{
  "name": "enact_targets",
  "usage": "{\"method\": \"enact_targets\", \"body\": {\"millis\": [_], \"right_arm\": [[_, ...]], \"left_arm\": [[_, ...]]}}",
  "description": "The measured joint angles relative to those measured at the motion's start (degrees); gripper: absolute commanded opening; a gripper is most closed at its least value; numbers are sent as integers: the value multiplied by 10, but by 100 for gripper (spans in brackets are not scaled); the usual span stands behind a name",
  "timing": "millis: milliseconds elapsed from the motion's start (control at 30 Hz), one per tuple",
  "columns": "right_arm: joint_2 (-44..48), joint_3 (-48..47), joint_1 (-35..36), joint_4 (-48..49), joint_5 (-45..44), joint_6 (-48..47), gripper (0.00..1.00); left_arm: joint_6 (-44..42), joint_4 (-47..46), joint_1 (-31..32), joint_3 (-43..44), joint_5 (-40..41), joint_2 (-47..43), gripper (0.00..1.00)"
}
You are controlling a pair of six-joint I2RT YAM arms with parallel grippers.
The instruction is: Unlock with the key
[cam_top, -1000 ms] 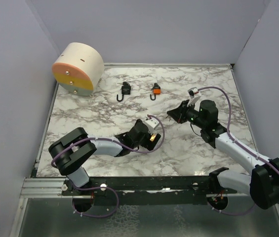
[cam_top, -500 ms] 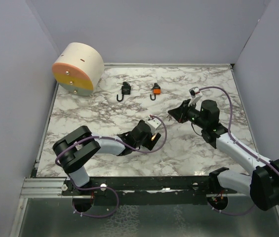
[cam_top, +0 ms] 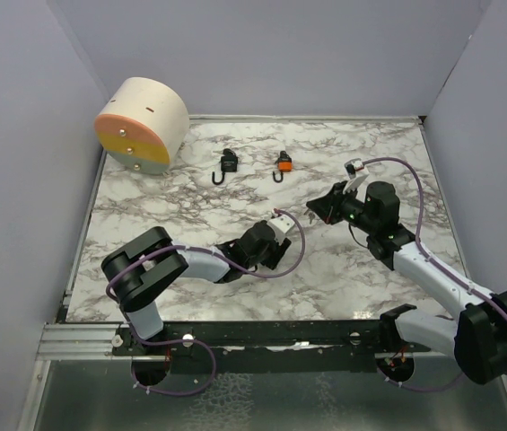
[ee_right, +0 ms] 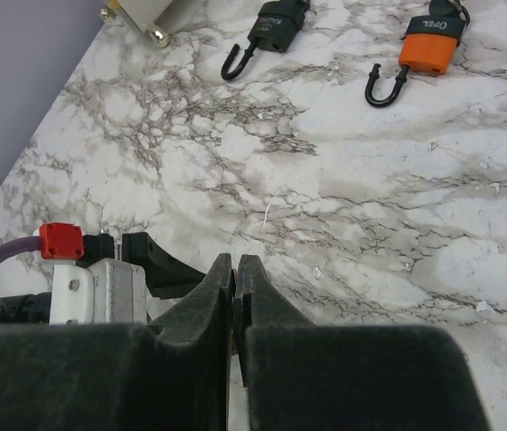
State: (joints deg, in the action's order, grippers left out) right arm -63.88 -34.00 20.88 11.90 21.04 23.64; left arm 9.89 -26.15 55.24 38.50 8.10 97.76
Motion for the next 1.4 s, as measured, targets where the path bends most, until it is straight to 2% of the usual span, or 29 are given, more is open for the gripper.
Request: {"method": "enact_targets", "body": {"millis": [100,367,533,700,867,1167,1400], "right_arm": [[3,0,0,-3,0,0,1],[8,3,-3,-4,0,0,1],[8,7,-3,-5,0,0,1],[8,12,-3,-7,3,0,1],[5,31,-3,2,13,7,1],[1,64,-3,57,36,52,1],[3,84,0,117,43,77,1]], "left_arm": [[0,-2,0,0,-1,1,1],[-6,11,0,0,3,-9,0],[-31,7,0,-22,22,-68,0],[-63,-137,0,-89,37,-146,0],[-94,-278,0,-136,39,-147,0],[-154,-544,9,-218,38,-27,0],[-188,-594,36,-218,38,27,0]]}}
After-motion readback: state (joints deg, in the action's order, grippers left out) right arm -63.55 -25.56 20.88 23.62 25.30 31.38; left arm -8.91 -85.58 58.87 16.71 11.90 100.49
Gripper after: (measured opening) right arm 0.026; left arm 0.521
